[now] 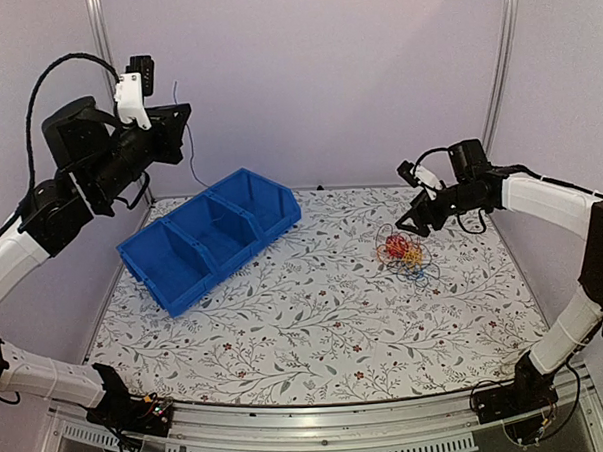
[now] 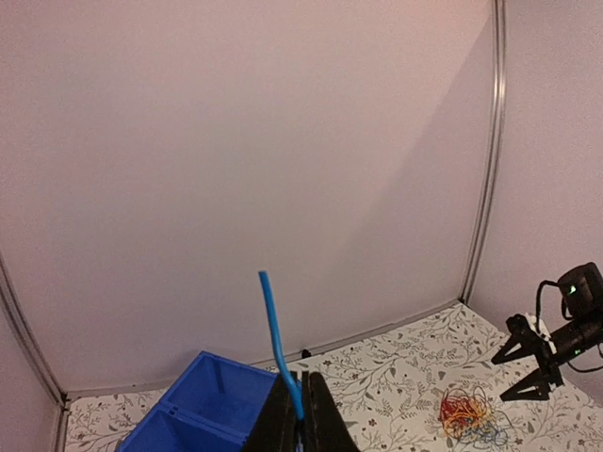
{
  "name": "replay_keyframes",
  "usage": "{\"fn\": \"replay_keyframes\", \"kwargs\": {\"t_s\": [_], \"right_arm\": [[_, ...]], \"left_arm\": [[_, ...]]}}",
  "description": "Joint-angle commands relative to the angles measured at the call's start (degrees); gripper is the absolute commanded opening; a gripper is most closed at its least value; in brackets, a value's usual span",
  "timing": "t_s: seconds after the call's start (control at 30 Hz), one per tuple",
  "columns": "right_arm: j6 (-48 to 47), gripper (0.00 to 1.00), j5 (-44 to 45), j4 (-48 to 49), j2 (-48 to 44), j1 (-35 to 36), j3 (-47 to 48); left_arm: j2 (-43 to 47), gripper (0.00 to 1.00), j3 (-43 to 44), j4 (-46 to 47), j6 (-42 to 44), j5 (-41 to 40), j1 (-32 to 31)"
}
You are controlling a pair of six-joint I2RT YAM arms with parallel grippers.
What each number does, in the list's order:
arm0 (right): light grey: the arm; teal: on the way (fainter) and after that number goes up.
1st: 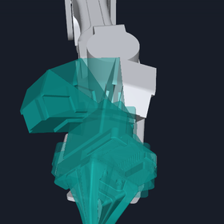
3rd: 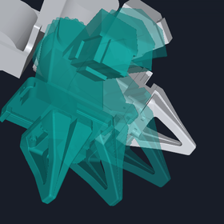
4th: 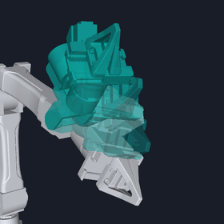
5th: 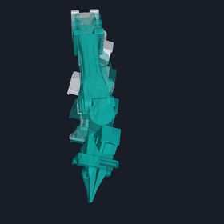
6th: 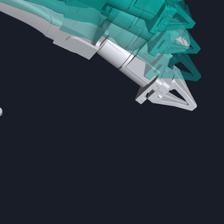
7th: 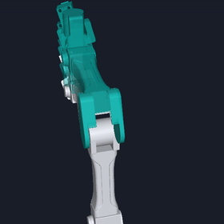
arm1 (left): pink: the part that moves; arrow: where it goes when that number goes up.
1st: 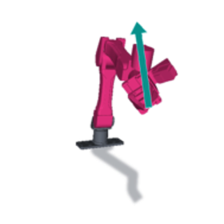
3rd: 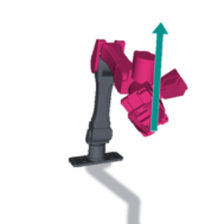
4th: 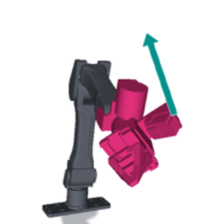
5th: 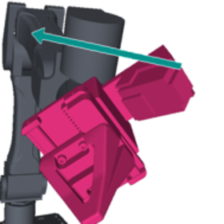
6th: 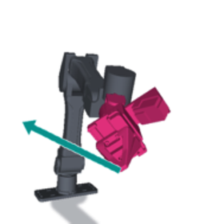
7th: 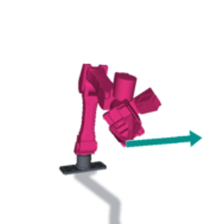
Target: Untangle the cables
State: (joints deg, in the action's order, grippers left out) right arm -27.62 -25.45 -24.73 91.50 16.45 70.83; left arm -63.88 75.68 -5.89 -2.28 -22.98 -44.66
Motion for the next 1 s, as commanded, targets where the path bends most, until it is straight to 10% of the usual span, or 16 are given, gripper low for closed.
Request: {"fn": "replay_keyframes", "kwargs": {"t_s": [0.0, 0.6, 0.97], "right_arm": [[1.33, 0.86, -2.77, 5.48, -6.29, -0.22, -9.7], [1.44, 0.85, -6.08, 11.73, -5.23, -0.5, -17.21], [1.08, 0.85, -5.92, 11.68, -4.5, -0.5, -17.04]], "left_arm": [[-1.63, 0.0, 1.72, -8.72, -5.12, -0.29, 1.29], [5.71, 0.0, -0.2, -21.03, -4.35, -6.02, 12.45], [-3.21, 0.0, 20.14, -31.29, -1.34, -2.93, 17.43]]}}
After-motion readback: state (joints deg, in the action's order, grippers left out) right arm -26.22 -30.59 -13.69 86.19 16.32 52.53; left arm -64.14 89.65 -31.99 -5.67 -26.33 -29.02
